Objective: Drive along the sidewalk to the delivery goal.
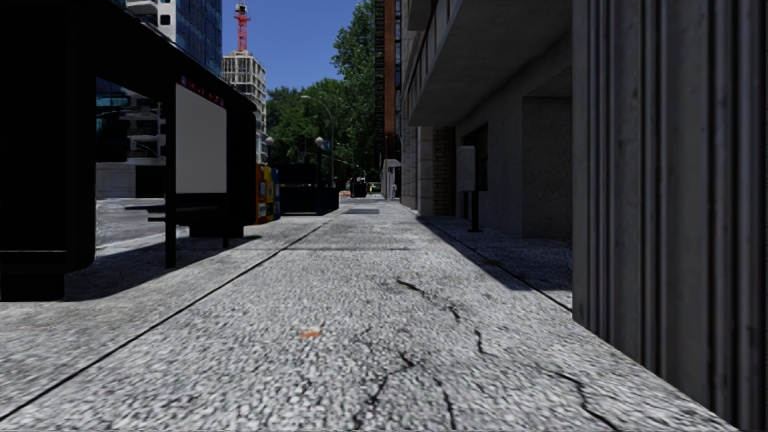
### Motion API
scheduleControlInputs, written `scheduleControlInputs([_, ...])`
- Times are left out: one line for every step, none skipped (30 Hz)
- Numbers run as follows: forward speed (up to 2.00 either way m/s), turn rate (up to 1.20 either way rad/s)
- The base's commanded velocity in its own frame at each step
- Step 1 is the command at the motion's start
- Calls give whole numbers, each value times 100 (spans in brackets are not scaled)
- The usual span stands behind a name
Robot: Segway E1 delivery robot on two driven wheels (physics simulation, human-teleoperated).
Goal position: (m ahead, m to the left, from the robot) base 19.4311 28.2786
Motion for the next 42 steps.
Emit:
scheduleControlInputs([200,0])
scheduleControlInputs([200,0])
scheduleControlInputs([200,0])
scheduleControlInputs([200,0])
scheduleControlInputs([200,0])
scheduleControlInputs([200,0])
scheduleControlInputs([200,0])
scheduleControlInputs([200,0])
scheduleControlInputs([200,0])
scheduleControlInputs([200,0])
scheduleControlInputs([200,0])
scheduleControlInputs([200,0])
scheduleControlInputs([200,0])
scheduleControlInputs([200,0])
scheduleControlInputs([200,0])
scheduleControlInputs([200,0])
scheduleControlInputs([200,0])
scheduleControlInputs([200,0])
scheduleControlInputs([200,0])
scheduleControlInputs([200,0])
scheduleControlInputs([200,0])
scheduleControlInputs([200,0])
scheduleControlInputs([200,0])
scheduleControlInputs([200,0])
scheduleControlInputs([200,0])
scheduleControlInputs([200,0])
scheduleControlInputs([200,0])
scheduleControlInputs([200,0])
scheduleControlInputs([200,0])
scheduleControlInputs([200,0])
scheduleControlInputs([200,0])
scheduleControlInputs([200,0])
scheduleControlInputs([200,0])
scheduleControlInputs([200,0])
scheduleControlInputs([200,0])
scheduleControlInputs([200,0])
scheduleControlInputs([200,0])
scheduleControlInputs([200,0])
scheduleControlInputs([200,0])
scheduleControlInputs([200,0])
scheduleControlInputs([200,0])
scheduleControlInputs([200,0])
